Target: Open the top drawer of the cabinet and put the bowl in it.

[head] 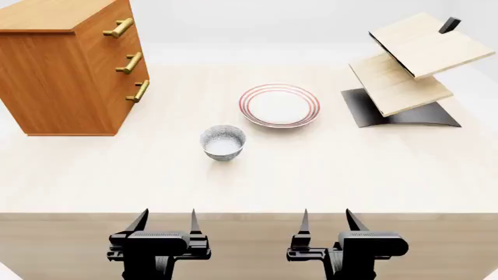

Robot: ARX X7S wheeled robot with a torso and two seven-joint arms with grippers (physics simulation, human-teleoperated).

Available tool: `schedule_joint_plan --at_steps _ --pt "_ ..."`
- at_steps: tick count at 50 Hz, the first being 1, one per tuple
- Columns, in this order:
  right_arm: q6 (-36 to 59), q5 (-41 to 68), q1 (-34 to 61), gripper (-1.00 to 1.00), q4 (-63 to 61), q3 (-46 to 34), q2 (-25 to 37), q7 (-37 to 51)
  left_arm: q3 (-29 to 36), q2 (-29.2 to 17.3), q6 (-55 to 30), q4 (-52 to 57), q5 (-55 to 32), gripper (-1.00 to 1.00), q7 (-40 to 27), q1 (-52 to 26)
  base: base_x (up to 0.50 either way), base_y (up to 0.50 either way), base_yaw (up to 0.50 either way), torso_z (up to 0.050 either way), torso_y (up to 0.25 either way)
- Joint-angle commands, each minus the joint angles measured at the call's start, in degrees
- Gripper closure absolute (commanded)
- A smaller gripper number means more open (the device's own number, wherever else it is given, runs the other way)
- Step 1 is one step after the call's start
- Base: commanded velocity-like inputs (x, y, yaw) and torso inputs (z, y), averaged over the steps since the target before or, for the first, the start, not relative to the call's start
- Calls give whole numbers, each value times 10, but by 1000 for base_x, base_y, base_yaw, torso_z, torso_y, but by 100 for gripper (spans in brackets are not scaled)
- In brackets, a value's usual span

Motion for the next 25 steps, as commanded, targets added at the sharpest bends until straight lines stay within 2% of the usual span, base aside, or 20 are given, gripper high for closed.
schedule_joint_plan --at_steps 1,5,12,25 --pt "1 10 1 -100 1 -11 9 11 10 -10 -1 3 -13 -100 -6 1 0 0 0 0 0" --pt "4 19 5 -100 5 -22 17 21 23 -23 24 20 -31 -100 3 15 0 0 0 5 0" --pt "-4 29 9 -100 14 -32 26 33 28 -34 -4 49 -68 -100 12 21 0 0 0 50 40" --pt "-3 44 13 -100 12 -41 38 49 37 -45 -4 54 -78 -100 -2 17 0 0 0 50 40"
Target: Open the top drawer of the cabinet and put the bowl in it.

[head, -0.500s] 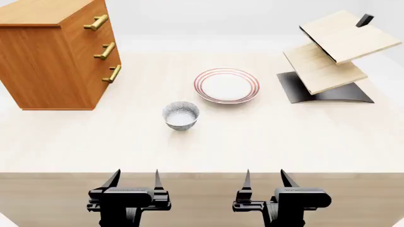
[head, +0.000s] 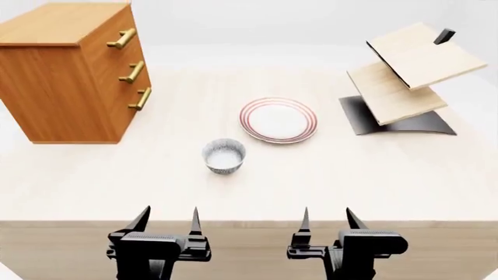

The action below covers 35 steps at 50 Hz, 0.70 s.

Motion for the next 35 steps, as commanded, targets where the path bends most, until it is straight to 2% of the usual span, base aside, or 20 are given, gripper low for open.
schedule_joint_plan --at_steps 1,22,24,27,35 --pt "-1 14 4 -100 2 -9 11 15 9 -12 -3 12 -17 -100 -7 0 0 0 0 50 39" --pt "-8 30 3 -100 1 -21 23 34 20 -26 -8 31 -42 -100 -19 2 0 0 0 50 39" --pt "-9 33 3 -100 1 -22 24 35 17 -25 13 30 -59 -100 -11 7 0 0 0 50 37" --pt "-6 24 4 -100 0 -26 27 44 20 -27 10 32 -58 -100 -16 10 0 49 0 0 0" --pt "-3 15 5 -100 1 -37 33 55 18 -30 0 38 -74 -100 -25 9 49 500 0 0 0"
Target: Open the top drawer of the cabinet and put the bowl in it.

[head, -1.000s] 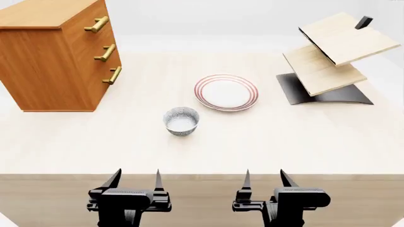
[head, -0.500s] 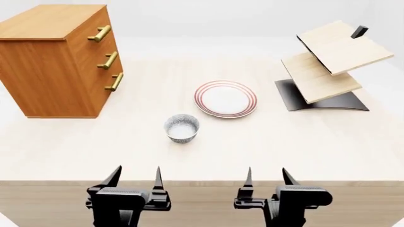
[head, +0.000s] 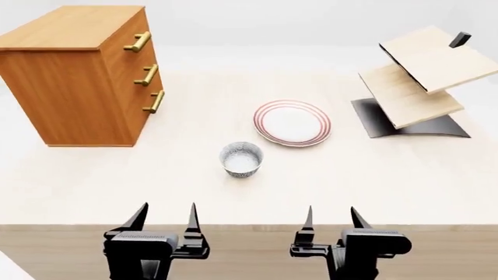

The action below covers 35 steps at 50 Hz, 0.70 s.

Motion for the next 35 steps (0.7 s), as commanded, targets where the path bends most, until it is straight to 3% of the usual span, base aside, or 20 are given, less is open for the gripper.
schedule_joint_plan --at_steps 1,35 --pt "2 -4 1 -100 1 -12 7 14 0 -6 -3 7 -21 -100 -9 2 55 500 0 0 0" --pt "-3 14 1 -100 2 -33 20 30 10 -19 4 8 -42 -100 -34 1 50 500 0 0 0"
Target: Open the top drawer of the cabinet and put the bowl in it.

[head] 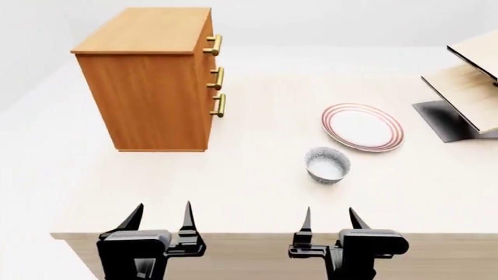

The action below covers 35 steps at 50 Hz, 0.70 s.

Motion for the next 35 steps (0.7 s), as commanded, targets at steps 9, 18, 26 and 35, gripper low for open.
schedule_joint_plan --at_steps 9,18,26,35 --pt "-1 7 1 -100 0 -11 7 10 6 -7 6 4 -10 -100 -12 1 51 500 0 0 0" --pt "-2 11 1 -100 0 -14 11 13 9 -10 9 3 -13 -100 -18 0 50 500 0 0 0" --pt "-4 20 2 -100 0 -15 13 13 11 -13 8 8 -17 -100 -22 0 53 493 0 0 0" --pt "40 10 14 -100 -96 -19 41 17 -43 -32 -27 6 -40 -100 -64 -80 8 43 0 0 0"
